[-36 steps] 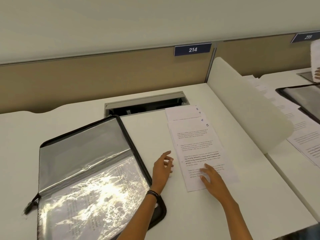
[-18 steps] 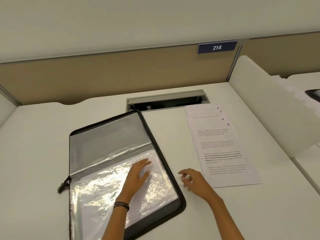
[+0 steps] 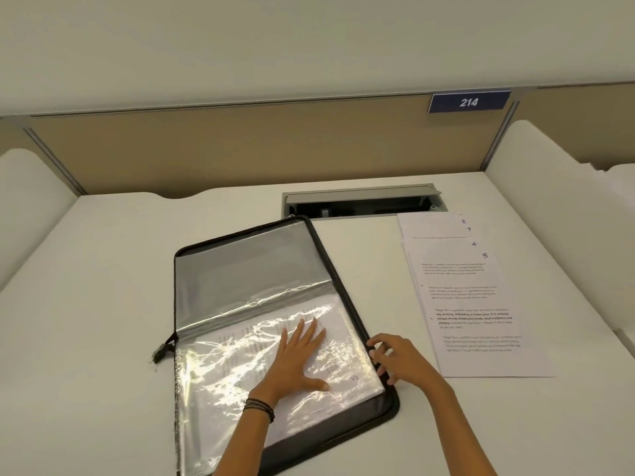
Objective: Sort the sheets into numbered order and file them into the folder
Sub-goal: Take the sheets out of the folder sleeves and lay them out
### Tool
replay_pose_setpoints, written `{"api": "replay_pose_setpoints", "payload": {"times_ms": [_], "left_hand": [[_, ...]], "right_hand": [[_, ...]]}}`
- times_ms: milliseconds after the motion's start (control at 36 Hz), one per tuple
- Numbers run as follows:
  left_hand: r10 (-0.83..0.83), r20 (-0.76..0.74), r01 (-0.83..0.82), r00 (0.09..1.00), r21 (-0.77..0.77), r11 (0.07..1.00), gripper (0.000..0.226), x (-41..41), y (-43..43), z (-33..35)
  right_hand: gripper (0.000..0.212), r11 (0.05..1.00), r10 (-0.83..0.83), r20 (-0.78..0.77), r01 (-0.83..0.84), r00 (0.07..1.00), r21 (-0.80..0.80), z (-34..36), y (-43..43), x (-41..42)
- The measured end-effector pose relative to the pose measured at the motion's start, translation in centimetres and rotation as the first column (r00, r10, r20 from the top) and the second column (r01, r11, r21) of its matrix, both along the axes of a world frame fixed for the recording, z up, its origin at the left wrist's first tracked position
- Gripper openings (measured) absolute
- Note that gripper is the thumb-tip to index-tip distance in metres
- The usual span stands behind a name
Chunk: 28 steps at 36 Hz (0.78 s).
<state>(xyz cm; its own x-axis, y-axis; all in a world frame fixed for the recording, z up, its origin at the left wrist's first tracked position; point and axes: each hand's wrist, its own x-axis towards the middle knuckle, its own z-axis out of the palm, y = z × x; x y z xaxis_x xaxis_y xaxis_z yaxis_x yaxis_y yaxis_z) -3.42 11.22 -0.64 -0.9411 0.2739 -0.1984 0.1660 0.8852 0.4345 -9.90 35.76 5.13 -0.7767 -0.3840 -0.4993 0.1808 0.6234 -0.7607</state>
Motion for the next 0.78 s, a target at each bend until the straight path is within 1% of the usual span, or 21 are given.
{"api": "replay_pose_setpoints", "payload": {"times_ms": [111,250,444,556,611,667,722,778], "left_hand": [[0.005,-0.029,-0.004,1.0,0.029,1.0,0.111,0.1,-0.2,-0.1],[0.011,-0.066,-0.006,0.998,0.073,0.997,0.102,0.3,-0.5,-0.3],[0.122,-0.114,-0.091,0.986,0.249,0.964,0.07,1.0,-0.9,-0.6],[0.163,-0.074,-0.136,0.984,0.287,0.948,0.061,1.0,-1.0,-0.2],[0.157,-0.062,-0.134,0.986,0.272,0.953,0.061,1.0,-0.9,0.1],[0.131,-0.052,-0.116,0.99,0.237,0.965,0.068,1.0,-1.0,0.3],[0.105,-0.03,-0.095,0.994,0.228,0.969,0.075,0.9,-1.2,0.5],[0.103,0.016,-0.104,0.995,0.264,0.959,0.077,0.9,-1.4,1.3]], "right_hand": [[0.017,1.0,-0.02,0.016,0.021,1.0,-0.004,0.2,-0.4,0.1],[0.031,0.998,-0.051,0.013,0.052,0.999,-0.029,0.6,-0.8,0.5],[0.033,0.998,-0.052,-0.04,0.053,0.998,0.023,0.9,-1.8,0.4],[0.039,0.998,-0.049,0.002,0.049,0.999,-0.041,1.5,-2.8,0.6],[0.045,0.996,-0.039,0.017,0.04,0.999,-0.084,1.8,-3.4,0.9],[0.045,0.995,-0.025,0.017,0.027,1.0,-0.095,2.0,-4.0,1.1],[0.037,0.998,0.018,-0.012,-0.018,1.0,-0.065,2.1,-4.5,1.1],[0.024,0.998,0.038,-0.043,-0.04,0.998,-0.043,2.0,-4.9,0.8]]}}
